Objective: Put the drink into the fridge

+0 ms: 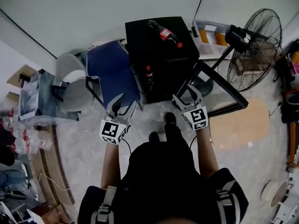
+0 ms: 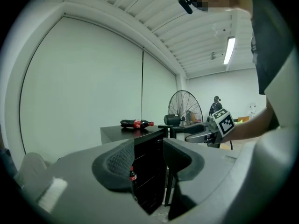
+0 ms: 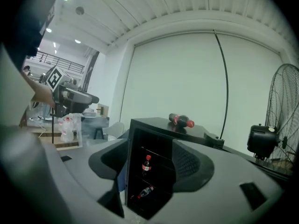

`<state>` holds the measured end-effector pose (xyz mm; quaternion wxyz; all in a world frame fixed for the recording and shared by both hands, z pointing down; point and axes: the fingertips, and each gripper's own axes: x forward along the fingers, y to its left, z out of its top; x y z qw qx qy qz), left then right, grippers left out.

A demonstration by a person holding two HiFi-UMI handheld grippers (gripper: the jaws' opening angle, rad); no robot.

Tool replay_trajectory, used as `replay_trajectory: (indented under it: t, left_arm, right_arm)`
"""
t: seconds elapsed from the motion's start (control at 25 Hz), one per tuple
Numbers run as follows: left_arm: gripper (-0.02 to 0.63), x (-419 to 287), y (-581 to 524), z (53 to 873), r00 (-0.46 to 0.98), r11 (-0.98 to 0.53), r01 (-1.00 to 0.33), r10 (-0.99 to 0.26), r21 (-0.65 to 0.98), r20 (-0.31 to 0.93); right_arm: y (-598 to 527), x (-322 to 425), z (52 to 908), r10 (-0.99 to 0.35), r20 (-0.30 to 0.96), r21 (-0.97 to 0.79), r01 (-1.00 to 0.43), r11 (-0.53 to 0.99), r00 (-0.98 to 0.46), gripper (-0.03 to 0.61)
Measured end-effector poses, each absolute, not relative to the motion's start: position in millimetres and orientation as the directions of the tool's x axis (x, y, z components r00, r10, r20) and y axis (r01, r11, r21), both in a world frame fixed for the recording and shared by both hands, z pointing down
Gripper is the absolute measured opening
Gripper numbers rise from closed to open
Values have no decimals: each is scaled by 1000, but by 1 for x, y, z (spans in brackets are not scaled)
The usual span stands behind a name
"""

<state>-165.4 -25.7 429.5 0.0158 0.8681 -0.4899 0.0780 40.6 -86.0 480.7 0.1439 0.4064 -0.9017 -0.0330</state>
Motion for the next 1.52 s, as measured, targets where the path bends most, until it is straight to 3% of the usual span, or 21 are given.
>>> replay_trajectory:
  t: [0.72,1.52]
  left_arm:
    - [192,-153,-92,434,457,-470,-881,-873,-46,167]
    - [192,-187,-146,417,295,-307,-951,-941,-49,163]
  right_arm:
    - [-175,27,453,-690,177,211,-658,723,-702,298]
    - [-293,8,426,-656,225,242,-610,754,-721,296]
